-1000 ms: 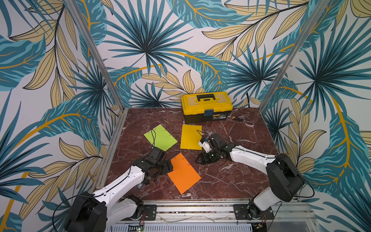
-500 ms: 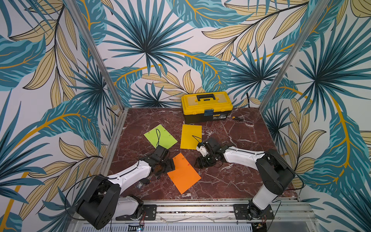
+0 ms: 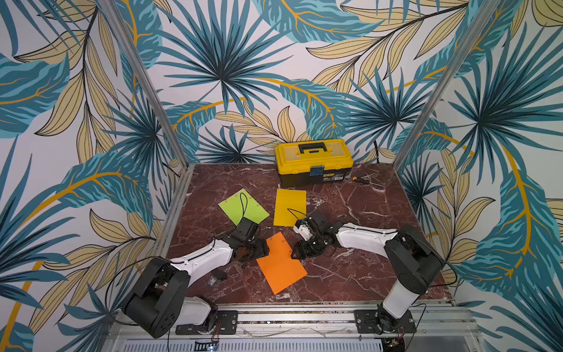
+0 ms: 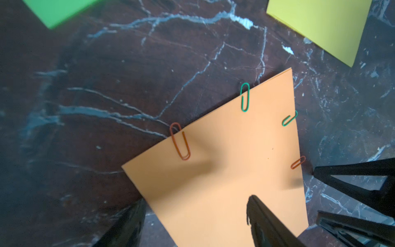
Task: Unclip the paperclips from the documents
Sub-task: Adjust the document at the center of the board.
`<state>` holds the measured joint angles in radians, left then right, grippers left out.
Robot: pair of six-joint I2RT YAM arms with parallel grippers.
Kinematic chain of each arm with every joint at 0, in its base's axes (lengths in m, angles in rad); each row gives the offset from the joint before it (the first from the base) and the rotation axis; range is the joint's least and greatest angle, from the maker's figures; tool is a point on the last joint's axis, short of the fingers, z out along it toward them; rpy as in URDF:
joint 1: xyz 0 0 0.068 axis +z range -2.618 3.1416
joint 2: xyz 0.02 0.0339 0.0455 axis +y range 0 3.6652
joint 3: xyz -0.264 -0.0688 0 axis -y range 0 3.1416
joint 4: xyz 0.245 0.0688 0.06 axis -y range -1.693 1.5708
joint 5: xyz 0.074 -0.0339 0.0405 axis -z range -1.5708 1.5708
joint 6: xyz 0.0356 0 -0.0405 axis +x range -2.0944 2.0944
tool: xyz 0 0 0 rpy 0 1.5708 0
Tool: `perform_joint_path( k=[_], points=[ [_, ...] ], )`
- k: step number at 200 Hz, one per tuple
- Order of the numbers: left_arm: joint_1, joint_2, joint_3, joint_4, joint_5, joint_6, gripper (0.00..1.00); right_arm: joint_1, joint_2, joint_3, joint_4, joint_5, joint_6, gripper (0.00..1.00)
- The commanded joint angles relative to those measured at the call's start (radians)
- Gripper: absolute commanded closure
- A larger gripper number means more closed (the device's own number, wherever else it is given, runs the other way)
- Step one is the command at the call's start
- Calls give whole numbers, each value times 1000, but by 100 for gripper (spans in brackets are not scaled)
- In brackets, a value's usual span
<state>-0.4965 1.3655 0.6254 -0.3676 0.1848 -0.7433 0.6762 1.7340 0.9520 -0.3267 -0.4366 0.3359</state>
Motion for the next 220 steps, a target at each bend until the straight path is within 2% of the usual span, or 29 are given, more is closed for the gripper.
perform_joint_path(
  k=[1, 122, 146, 182, 220],
  points=[
    [-17, 31, 3, -14, 53, 21, 24, 13, 3, -32, -66, -21, 0, 37],
    [-99, 187, 125, 22, 115, 67, 25, 20, -152, -192, -32, -37, 110, 37],
    [-107, 203, 148, 23, 121, 75, 25, 22, -168, -193, -35, -24, 122, 37],
    [-109, 203, 163, 22, 127, 82, 26, -1, -217, -168, -96, 74, 116, 37],
    [-101, 176, 171, -47, 57, 109, 25, -62, -198, -110, -126, 103, 117, 37]
  ],
)
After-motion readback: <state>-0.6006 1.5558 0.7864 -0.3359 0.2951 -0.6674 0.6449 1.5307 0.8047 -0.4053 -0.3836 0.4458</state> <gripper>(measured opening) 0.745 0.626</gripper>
